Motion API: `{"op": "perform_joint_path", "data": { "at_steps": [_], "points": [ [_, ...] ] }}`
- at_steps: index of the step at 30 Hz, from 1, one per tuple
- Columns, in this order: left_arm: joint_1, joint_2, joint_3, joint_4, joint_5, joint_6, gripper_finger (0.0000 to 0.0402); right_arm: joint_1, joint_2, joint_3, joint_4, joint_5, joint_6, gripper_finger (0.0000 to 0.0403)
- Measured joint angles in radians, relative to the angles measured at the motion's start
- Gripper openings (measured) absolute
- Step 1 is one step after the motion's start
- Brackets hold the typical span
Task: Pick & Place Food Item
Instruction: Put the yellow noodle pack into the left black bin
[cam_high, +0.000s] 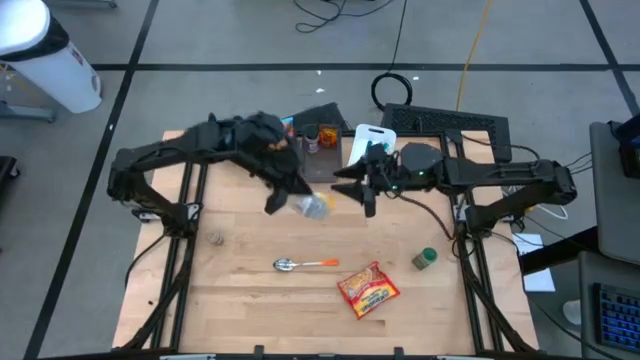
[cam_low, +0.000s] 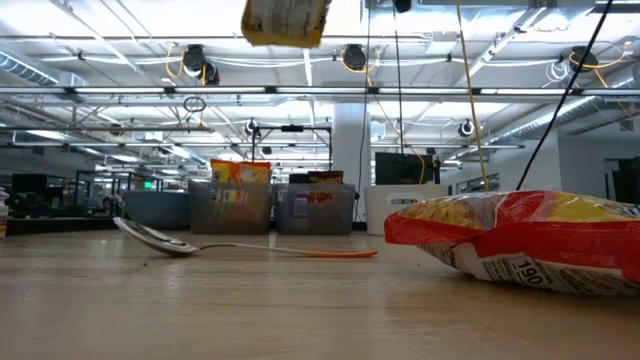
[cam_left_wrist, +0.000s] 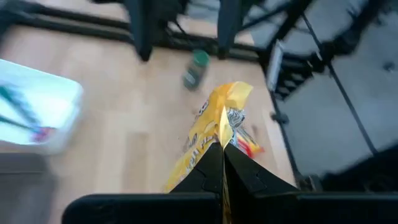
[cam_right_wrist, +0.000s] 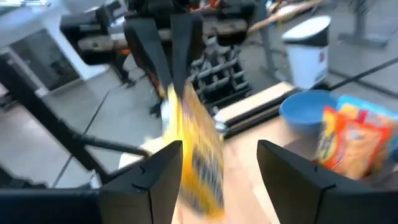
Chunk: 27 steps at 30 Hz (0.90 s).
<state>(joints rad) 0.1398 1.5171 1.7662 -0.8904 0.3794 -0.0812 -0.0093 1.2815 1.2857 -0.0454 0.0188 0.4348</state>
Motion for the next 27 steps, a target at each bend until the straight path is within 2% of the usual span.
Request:
{"op": "perform_joint_path", "data": {
  "at_steps": [3,8,15,20,24,27],
  "points": [
    [0.044,-0.062,0.000,0.003,-0.019,-0.001,0.0001,0.001,-0.036,0.000,-0.042,0.080,-0.022,0.0201],
    [0.107,-0.177,0.001,0.069,-0.057,-0.009,0.0000,0.005,-0.066,0.000,-0.058,0.138,-0.038,0.0197],
    [0.199,-0.291,-0.038,0.057,-0.074,-0.006,0.0000,0.004,-0.069,0.000,-0.082,0.170,-0.043,0.0197],
    [0.260,-0.390,-0.215,0.108,-0.054,-0.037,0.0000,0.004,-0.069,0.000,-0.097,0.191,-0.034,0.0196],
    [0.288,-0.486,-0.400,0.296,0.015,-0.096,0.0000,0.005,-0.069,0.000,-0.103,0.194,-0.035,0.0196],
    [0.305,-0.555,-0.547,0.445,0.026,-0.149,0.0000,0.004,-0.069,-0.012,-0.097,0.227,-0.036,0.0196]
  ]
}}
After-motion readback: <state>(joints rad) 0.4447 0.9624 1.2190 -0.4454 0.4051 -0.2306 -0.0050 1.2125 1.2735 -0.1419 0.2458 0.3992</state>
